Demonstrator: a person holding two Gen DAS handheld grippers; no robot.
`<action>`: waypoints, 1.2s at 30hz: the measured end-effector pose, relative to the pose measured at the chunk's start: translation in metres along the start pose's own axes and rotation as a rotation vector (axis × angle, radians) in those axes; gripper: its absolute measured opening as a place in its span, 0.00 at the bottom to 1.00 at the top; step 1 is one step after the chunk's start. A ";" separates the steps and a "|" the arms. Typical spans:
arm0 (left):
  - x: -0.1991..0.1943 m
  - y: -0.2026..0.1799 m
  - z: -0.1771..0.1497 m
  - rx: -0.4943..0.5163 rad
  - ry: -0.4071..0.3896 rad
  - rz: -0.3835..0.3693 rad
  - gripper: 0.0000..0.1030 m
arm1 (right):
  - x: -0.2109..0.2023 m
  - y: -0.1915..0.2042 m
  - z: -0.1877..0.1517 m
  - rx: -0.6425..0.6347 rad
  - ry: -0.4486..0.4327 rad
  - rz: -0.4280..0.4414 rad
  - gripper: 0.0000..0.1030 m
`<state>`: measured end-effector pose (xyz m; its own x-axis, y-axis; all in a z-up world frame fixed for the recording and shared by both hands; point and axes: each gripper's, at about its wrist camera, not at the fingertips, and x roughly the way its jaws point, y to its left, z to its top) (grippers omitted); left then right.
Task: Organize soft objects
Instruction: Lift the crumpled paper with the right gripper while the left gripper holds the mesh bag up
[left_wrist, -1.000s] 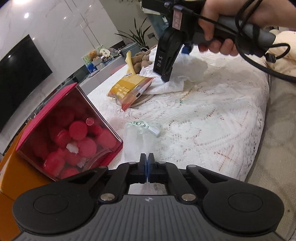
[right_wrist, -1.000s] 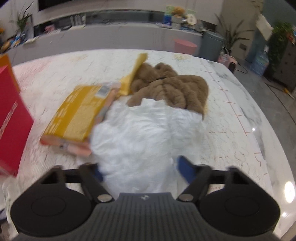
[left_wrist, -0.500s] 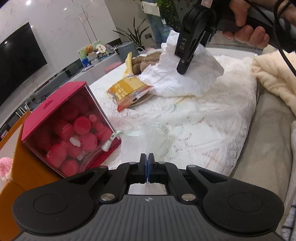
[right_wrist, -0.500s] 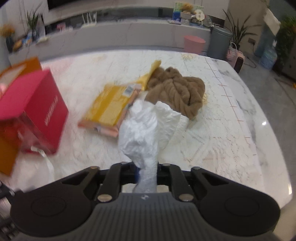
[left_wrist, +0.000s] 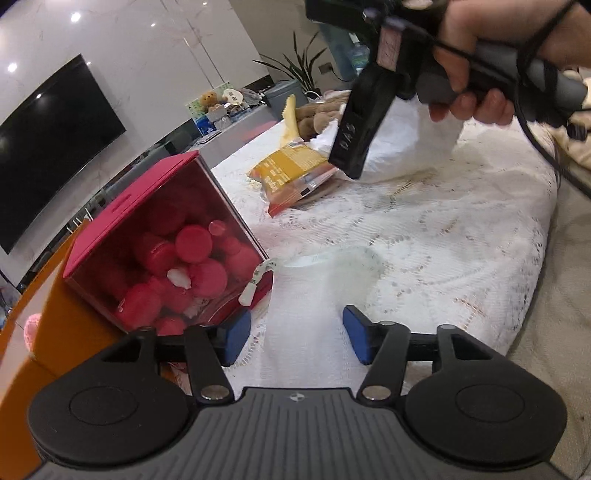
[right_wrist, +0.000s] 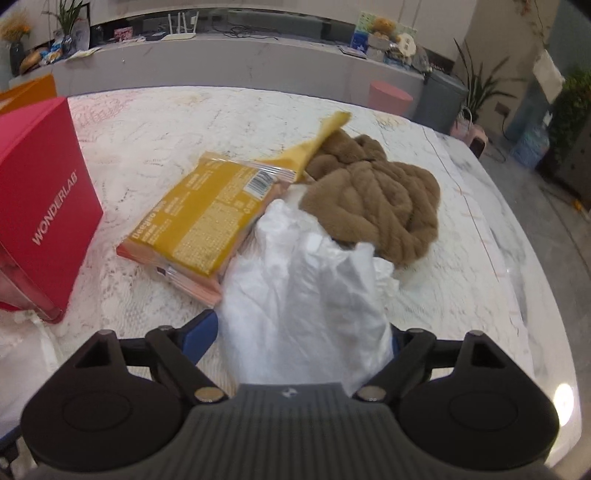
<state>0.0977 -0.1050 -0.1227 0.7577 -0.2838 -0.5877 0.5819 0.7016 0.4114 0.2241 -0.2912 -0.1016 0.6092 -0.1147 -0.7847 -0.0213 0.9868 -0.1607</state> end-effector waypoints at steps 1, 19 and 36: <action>0.001 0.002 0.000 -0.017 -0.001 -0.008 0.66 | 0.002 0.002 0.000 -0.004 -0.004 -0.007 0.76; 0.017 0.052 -0.002 -0.320 0.042 -0.284 0.05 | 0.002 -0.012 -0.003 0.100 0.009 0.061 0.26; -0.005 0.074 0.012 -0.410 -0.017 -0.338 0.03 | -0.060 -0.046 -0.010 0.248 -0.047 0.090 0.09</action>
<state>0.1401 -0.0591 -0.0811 0.5547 -0.5464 -0.6275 0.6336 0.7662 -0.1071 0.1809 -0.3311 -0.0530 0.6496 -0.0250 -0.7598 0.1140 0.9914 0.0649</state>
